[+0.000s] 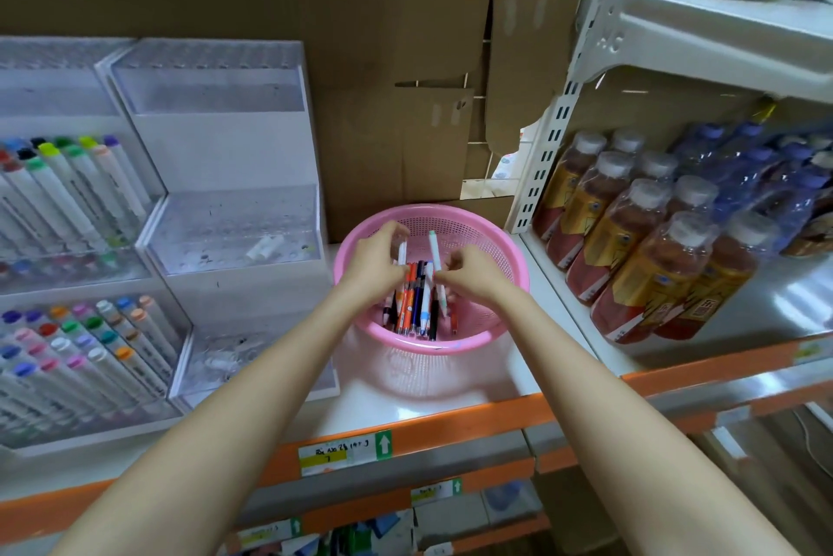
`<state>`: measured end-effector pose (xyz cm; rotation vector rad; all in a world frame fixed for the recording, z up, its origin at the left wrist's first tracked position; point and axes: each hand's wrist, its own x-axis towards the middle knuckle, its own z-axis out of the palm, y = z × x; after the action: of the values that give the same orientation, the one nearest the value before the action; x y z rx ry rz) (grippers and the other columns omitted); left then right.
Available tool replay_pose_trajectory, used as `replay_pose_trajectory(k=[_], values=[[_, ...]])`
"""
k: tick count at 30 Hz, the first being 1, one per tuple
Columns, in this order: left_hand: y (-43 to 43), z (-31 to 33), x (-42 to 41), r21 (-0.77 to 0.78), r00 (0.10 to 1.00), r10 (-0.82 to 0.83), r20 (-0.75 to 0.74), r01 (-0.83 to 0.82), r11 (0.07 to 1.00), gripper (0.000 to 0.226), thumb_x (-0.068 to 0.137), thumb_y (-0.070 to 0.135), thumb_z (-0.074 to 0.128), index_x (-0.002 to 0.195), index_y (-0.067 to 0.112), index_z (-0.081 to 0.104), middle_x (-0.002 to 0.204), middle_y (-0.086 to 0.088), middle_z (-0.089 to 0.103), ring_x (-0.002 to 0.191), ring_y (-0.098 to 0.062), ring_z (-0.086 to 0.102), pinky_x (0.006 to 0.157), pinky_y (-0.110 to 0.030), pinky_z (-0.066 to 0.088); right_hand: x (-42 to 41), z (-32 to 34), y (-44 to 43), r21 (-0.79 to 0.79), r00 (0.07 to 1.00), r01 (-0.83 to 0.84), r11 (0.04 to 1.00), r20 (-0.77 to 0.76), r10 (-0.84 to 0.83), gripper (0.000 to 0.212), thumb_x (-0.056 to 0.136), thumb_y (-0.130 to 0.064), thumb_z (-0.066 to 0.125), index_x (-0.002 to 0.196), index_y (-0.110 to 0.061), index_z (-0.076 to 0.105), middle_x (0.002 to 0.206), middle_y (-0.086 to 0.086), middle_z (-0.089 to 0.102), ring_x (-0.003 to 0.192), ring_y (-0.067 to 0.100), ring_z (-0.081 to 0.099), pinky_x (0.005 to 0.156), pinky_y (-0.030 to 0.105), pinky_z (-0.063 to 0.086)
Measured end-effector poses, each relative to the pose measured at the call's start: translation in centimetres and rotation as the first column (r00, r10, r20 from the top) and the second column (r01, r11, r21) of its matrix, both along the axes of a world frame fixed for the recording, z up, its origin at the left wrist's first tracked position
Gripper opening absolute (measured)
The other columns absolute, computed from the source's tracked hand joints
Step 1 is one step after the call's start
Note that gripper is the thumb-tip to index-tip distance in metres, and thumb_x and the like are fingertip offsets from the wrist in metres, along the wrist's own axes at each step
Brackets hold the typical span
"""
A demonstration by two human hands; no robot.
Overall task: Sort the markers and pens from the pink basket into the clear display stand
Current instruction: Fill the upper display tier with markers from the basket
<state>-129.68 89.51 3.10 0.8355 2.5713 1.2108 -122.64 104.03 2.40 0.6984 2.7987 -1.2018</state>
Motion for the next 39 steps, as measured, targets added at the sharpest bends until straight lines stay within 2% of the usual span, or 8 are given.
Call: replay_pose_trajectory(k=[2,6,10,14,25,30,34,39], values=[[-0.2,0.4,0.1,0.074,1.0,-0.003,0.024,0.001,0.997,0.053,0.081,0.0,0.065,0.128,0.017,0.048,0.106,-0.003,0.061,0.084,-0.015,0.059,0.066,-0.022,0.051,0.3,0.4,-0.2,-0.069,0.996,0.0,0.998,-0.094,-0.006,0.012,0.082,-0.01,0.067,0.082,-0.012,0.056,0.081,0.015,0.066,0.077,0.033,0.066,0.075,0.047,0.056],[-0.8,0.9,0.2,0.11,1.0,0.011,-0.022,-0.009,0.994,0.059,0.08,0.006,0.068,0.134,0.017,0.046,0.1,-0.003,0.062,0.077,-0.009,0.058,0.057,-0.007,0.044,1.3,1.9,-1.0,-0.097,0.968,-0.049,0.994,-0.252,0.023,0.041,0.08,0.0,0.065,0.113,-0.021,0.052,0.082,-0.001,0.059,0.078,0.022,0.064,0.071,0.048,0.058],[-1.5,1.9,1.3,0.155,0.996,-0.028,-0.087,0.041,0.987,0.064,0.08,0.005,0.068,0.137,0.022,0.044,0.111,0.0,0.061,0.069,-0.006,0.061,0.063,-0.017,0.053,2.4,3.6,-2.1,-0.071,0.927,-0.101,0.992,-0.369,0.068,0.066,0.076,-0.002,0.065,0.134,-0.025,0.045,0.09,-0.011,0.058,0.084,0.016,0.062,0.067,0.044,0.059],[-2.7,3.8,2.5,0.194,0.982,-0.057,-0.178,0.092,0.977,0.062,0.078,0.008,0.07,0.134,0.023,0.047,0.113,0.001,0.062,0.071,-0.01,0.062,0.076,-0.033,0.055,3.2,5.2,-3.4,-0.062,0.902,-0.124,0.99,-0.423,0.086,0.066,0.075,-0.006,0.068,0.131,-0.033,0.046,0.101,-0.007,0.062,0.084,0.017,0.066,0.064,0.044,0.06],[-9.6,9.0,3.9,0.302,0.931,-0.037,-0.362,0.155,0.94,0.066,0.083,0.008,0.07,0.139,0.023,0.041,0.084,0.012,0.054,0.074,-0.004,0.06,0.066,-0.013,0.05,2.7,9.7,-9.2,-0.021,0.77,-0.177,0.984,-0.625,0.126,0.064,0.079,-0.003,0.064,0.132,-0.032,0.044,0.077,0.004,0.066,0.073,0.013,0.065,0.069,0.022,0.052],[-15.4,10.5,2.9,0.341,0.918,0.031,-0.394,0.115,0.933,0.064,0.08,0.01,0.073,0.135,0.029,0.045,0.091,-0.005,0.061,0.075,-0.012,0.065,0.07,-0.031,0.057,0.7,11.5,-14.0,0.018,0.744,-0.235,0.972,-0.64,0.192,0.063,0.08,-0.004,0.064,0.134,-0.032,0.044,0.073,0.013,0.06,0.067,0.023,0.062,0.07,0.038,0.058],[-20.4,11.6,1.1,0.392,0.91,0.126,-0.395,0.042,0.919,0.059,0.083,0.013,0.071,0.132,0.031,0.043,0.086,0.005,0.054,0.075,-0.011,0.063,0.071,-0.034,0.057,-1.1,12.7,-18.7,-0.002,0.726,-0.286,0.958,-0.653,0.216,0.061,0.083,-0.002,0.063,0.133,-0.031,0.044,0.082,0.012,0.064,0.068,0.023,0.067,0.069,0.046,0.058],[-25.1,13.0,-1.2,0.437,0.888,0.178,-0.424,0.028,0.899,0.057,0.082,0.008,0.071,0.129,0.025,0.046,0.081,0.007,0.051,0.074,-0.009,0.061,0.071,-0.02,0.052,-4.3,13.4,-23.5,0.031,0.68,-0.244,0.969,-0.707,0.194,0.063,0.083,-0.004,0.065,0.136,-0.028,0.041,0.085,0.013,0.064,0.067,0.021,0.068,0.066,0.048,0.058]])
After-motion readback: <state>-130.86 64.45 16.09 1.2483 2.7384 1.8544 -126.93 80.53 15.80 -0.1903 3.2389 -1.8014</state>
